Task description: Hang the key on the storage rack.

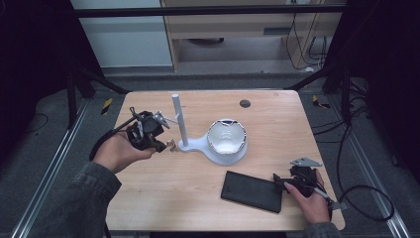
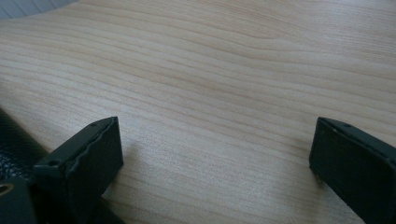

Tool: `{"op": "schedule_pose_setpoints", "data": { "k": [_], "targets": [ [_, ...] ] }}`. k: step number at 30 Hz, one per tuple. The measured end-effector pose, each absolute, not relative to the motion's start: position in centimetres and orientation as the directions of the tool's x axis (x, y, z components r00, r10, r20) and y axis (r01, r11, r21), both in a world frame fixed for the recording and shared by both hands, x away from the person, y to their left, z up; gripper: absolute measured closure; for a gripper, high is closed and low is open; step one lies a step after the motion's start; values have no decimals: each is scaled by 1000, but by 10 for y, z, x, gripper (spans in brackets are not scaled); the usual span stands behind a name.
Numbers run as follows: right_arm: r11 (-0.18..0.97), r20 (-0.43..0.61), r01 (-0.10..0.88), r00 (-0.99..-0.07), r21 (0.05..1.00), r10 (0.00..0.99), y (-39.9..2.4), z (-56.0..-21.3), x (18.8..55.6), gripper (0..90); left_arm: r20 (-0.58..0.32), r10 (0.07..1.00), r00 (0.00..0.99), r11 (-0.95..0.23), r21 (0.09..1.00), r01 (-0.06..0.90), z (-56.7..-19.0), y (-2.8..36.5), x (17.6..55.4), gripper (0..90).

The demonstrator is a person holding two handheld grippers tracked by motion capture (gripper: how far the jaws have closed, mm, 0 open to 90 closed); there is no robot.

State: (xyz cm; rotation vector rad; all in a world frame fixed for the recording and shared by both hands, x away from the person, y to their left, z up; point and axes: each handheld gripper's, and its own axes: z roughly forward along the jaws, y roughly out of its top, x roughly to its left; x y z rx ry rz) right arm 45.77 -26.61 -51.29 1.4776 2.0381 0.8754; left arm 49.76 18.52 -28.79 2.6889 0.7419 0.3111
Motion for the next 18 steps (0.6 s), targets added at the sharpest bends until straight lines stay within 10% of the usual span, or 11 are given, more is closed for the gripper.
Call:
{"op": "schedule_pose_setpoints", "data": {
  "k": [18],
  "targets": [
    [213, -4, 652, -307, 728, 952, -266, -513, 458, 27, 122, 535, 836, -803, 382, 458, -266, 176, 510, 881]
  ]
}}
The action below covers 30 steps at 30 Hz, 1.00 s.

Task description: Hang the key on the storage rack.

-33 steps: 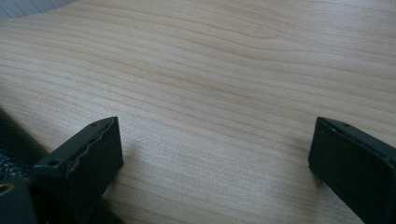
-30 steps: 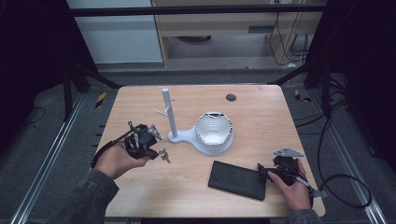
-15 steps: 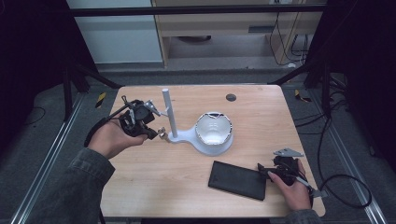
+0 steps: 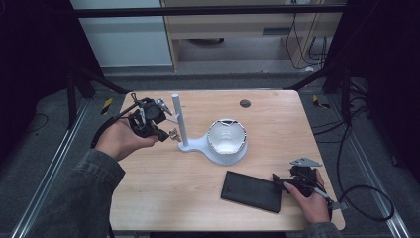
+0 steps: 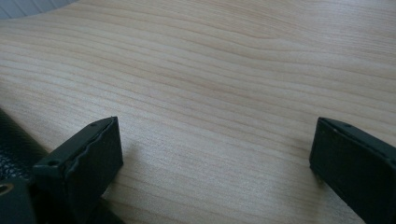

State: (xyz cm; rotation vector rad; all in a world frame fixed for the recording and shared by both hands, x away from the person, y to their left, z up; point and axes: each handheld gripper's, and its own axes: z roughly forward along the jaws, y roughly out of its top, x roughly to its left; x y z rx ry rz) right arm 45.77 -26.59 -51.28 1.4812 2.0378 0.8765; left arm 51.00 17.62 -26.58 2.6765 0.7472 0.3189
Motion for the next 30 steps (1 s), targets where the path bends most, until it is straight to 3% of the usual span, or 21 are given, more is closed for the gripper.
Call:
{"op": "schedule_pose_setpoints", "data": {
  "k": [30],
  "targets": [
    [213, -4, 650, -308, 729, 951, -266, -513, 458, 27, 138, 559, 818, -790, 390, 473, -250, 170, 521, 881]
  ]
}}
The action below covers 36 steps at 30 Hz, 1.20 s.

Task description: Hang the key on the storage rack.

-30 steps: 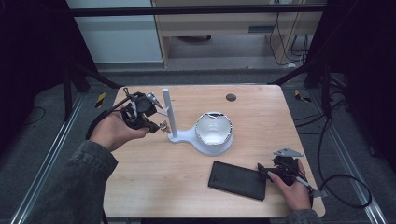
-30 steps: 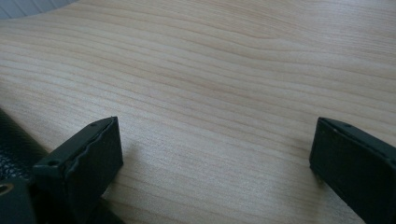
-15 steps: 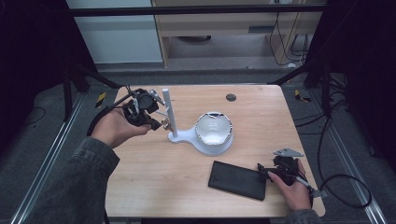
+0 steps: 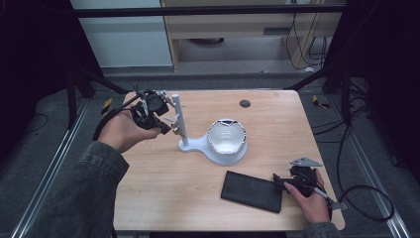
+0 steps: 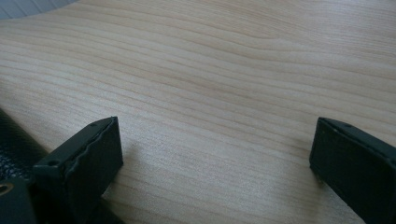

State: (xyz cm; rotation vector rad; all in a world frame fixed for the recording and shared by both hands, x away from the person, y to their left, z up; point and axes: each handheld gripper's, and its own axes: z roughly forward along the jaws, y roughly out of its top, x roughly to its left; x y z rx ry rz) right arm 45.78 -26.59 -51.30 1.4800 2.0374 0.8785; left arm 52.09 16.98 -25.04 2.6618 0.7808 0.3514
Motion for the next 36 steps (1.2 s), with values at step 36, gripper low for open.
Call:
{"op": "schedule_pose_setpoints", "data": {
  "k": [36],
  "targets": [
    [215, -7, 649, -309, 730, 951, -266, -513, 457, 33, 172, 615, 769, -764, 369, 529, -247, 167, 543, 881]
  ]
}}
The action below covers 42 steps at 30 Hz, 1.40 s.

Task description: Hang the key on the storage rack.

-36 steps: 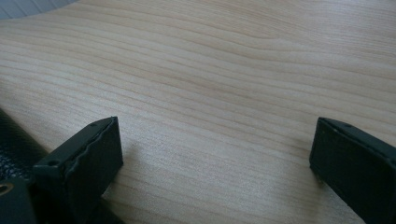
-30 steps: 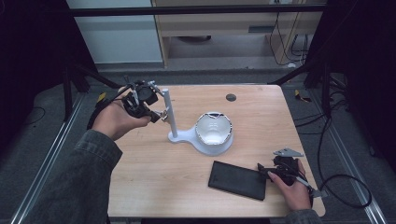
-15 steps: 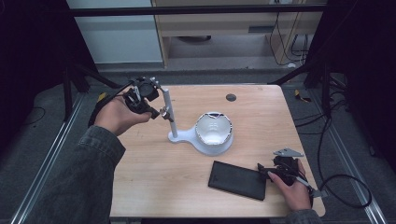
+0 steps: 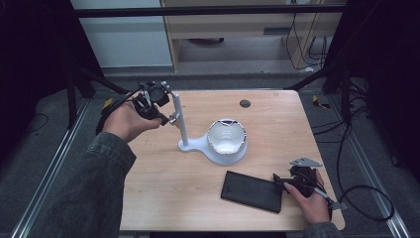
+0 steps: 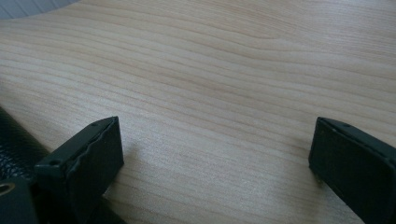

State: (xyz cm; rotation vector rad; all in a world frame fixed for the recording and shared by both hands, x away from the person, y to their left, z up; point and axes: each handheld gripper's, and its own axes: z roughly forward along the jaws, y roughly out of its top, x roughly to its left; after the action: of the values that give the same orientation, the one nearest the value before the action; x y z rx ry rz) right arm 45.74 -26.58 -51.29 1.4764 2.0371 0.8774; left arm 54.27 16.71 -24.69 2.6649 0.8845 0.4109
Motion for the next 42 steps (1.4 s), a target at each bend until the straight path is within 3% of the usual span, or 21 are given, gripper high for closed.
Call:
{"op": "schedule_pose_setpoints", "data": {
  "k": [42],
  "targets": [
    [213, -4, 649, -307, 730, 952, -265, -513, 457, 37, 217, 633, 743, -755, 384, 531, -244, 163, 546, 879]
  ]
}}
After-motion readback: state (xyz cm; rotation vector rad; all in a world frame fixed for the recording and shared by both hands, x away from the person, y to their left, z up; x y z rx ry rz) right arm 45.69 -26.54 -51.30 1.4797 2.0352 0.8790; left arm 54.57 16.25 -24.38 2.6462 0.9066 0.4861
